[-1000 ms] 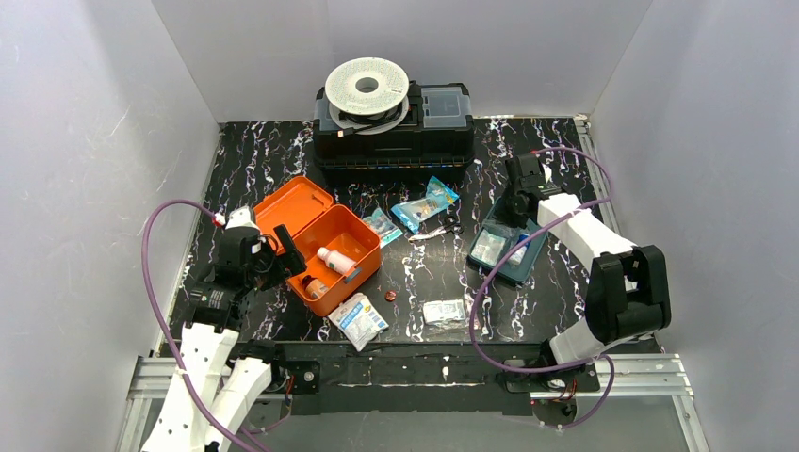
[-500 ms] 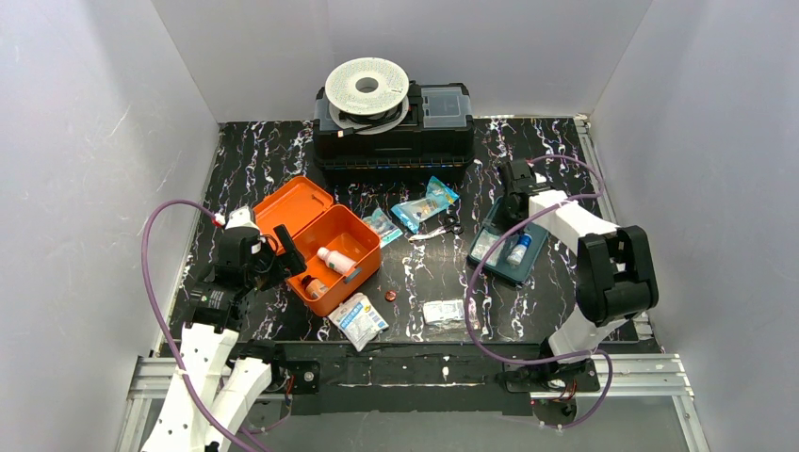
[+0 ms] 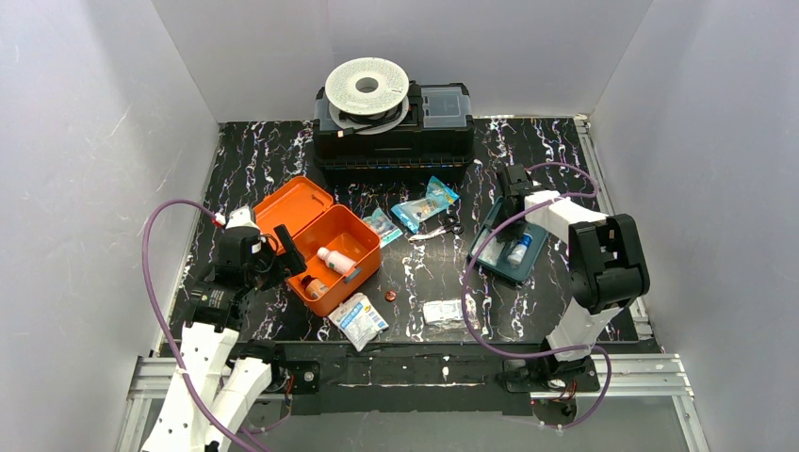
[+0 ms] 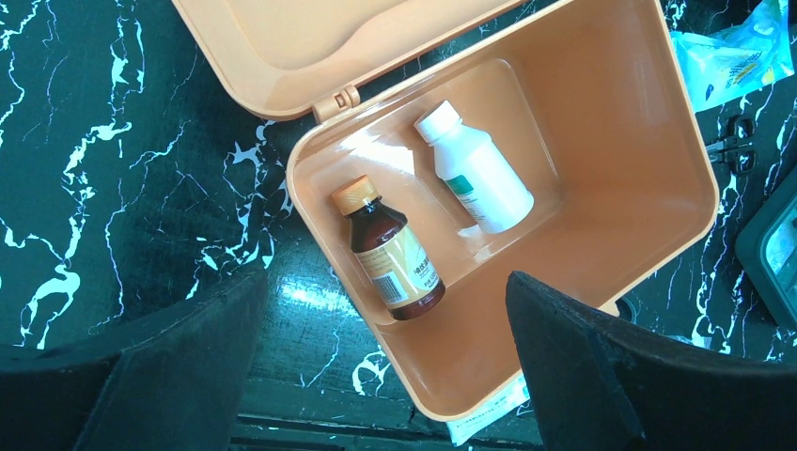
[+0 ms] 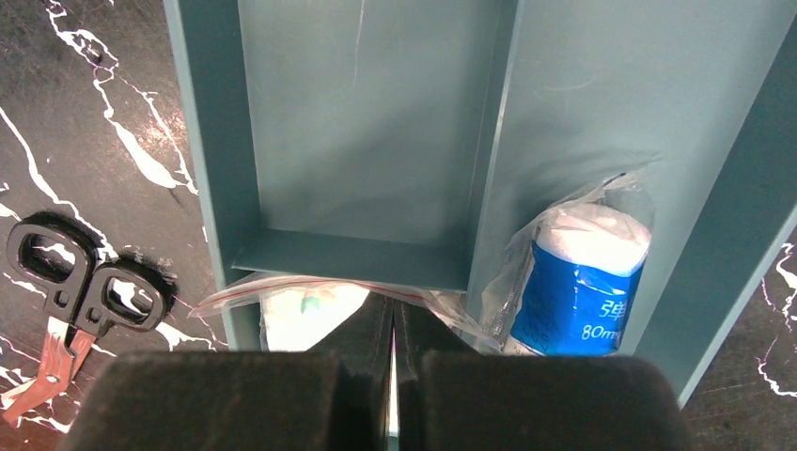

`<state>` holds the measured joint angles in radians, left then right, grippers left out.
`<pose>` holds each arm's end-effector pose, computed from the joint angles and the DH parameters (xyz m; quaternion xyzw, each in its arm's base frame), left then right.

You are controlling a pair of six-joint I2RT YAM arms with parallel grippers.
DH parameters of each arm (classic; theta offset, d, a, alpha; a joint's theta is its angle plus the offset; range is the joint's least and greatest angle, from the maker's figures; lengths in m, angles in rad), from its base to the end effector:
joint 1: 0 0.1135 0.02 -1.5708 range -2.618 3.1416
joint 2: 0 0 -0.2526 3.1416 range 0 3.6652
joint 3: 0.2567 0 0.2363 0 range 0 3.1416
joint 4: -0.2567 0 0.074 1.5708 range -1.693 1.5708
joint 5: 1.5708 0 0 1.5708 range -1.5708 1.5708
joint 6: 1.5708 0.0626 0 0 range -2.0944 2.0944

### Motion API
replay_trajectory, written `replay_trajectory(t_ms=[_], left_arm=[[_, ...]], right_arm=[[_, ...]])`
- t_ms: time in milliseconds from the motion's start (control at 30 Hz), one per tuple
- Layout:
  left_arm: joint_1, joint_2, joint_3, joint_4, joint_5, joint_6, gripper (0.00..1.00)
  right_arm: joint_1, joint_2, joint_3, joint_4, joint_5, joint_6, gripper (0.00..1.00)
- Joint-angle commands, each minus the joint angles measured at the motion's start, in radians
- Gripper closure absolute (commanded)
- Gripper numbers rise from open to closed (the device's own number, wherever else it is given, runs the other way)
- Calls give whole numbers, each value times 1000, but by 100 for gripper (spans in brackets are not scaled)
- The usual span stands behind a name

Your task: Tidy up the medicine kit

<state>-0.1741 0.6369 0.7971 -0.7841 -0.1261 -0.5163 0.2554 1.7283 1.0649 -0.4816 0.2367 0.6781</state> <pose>0.1426 -0.0171 0.2799 -0.1795 0.8704 -0.1012 0.4472 0.3253 0.0698 0.1467 0.2280 0.9438 -0.0087 0.2393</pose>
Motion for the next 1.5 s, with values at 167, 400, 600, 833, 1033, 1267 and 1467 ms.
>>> replay_trajectory(t_ms=[167, 400, 600, 833, 1033, 1267, 1467], left_arm=[[-2, -3, 1, 1, 0, 10, 2], [-1, -12, 0, 0, -1, 10, 2], [-2, -17, 1, 0, 1, 10, 2], [-2, -16, -1, 0, 2, 10, 2], [-2, -15, -1, -2, 0, 10, 2], [-2, -22, 1, -6, -7, 8, 2], [-1, -23, 1, -7, -12, 5, 2]], right_arm=[[-2, -114, 27, -66, 13, -7, 99], [19, -249, 61, -129, 13, -28, 92], [84, -361, 36, -140, -40, -50, 77], [220, -472, -3, -125, -138, -85, 58], [346, -489, -12, -113, -214, -120, 48], [510, -469, -31, -124, -236, -138, 40], [661, -454, -61, -52, -261, -115, 33]])
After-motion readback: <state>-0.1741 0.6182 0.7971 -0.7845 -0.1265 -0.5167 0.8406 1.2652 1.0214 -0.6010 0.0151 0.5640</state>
